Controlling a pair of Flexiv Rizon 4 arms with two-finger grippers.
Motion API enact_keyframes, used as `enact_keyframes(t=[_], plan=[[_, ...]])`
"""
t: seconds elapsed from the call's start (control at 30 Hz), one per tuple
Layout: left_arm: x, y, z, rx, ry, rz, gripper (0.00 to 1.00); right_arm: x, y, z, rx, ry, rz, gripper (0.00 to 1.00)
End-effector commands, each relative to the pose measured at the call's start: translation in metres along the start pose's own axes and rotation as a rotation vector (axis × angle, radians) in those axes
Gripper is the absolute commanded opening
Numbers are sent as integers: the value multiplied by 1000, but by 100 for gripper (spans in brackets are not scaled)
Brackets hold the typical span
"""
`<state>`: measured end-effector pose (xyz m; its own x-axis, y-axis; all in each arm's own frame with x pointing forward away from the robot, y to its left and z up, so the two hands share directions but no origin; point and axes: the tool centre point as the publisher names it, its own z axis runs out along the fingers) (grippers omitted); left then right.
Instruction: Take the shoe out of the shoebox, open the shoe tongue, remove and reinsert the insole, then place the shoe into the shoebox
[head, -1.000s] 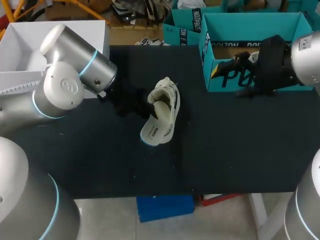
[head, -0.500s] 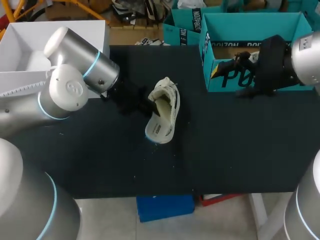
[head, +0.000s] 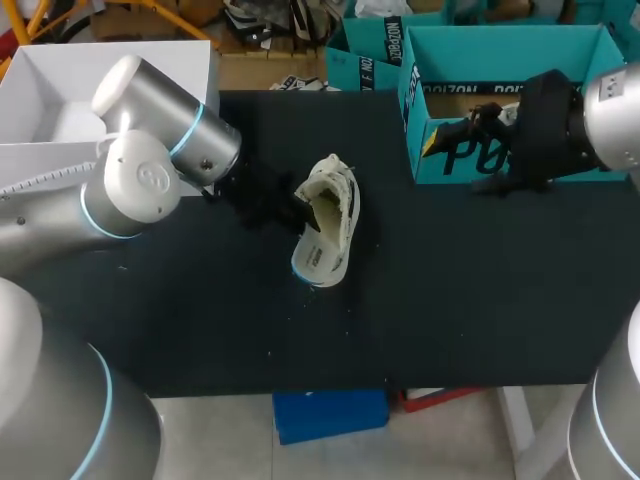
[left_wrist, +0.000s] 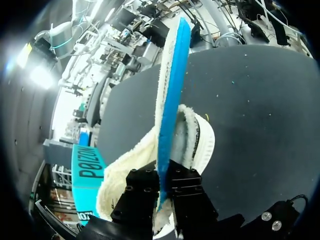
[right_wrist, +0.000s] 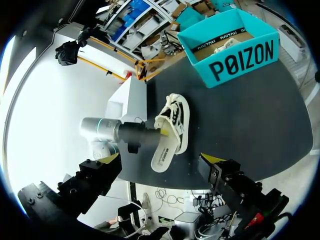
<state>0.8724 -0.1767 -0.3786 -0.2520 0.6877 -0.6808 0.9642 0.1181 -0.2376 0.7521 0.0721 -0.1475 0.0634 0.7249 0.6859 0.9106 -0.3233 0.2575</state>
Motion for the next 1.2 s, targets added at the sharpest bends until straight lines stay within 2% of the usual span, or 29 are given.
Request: enact_keyframes(t=[0.03,0.17,0.33,0.7,0.9,0.97,1.03,1.2], plan=[[-5,-2,-3,-9,-4,6,32,0,0,1,-1,-1,0,100],[-10,-6,-9,-10,-10,24,40,0,0,1,-1,-1,0,100],[-10,-17,-14,-6,-3,61,39,0,0,1,-1,-1,0,100],[3,-41,-14,19,34,110,40,0,0,1,-1,-1,0,100],[-1,-51,-24,22,15,128,36,0,0,1,-1,-1,0,100],[-1,-54,-26,29,14,142,30,0,0,1,-1,-1,0,100],[0,-57,-25,41,21,152,20,0,0,1,-1,-1,0,100],[6,-64,-18,72,61,190,20,0,0,1,-1,-1,0,100]])
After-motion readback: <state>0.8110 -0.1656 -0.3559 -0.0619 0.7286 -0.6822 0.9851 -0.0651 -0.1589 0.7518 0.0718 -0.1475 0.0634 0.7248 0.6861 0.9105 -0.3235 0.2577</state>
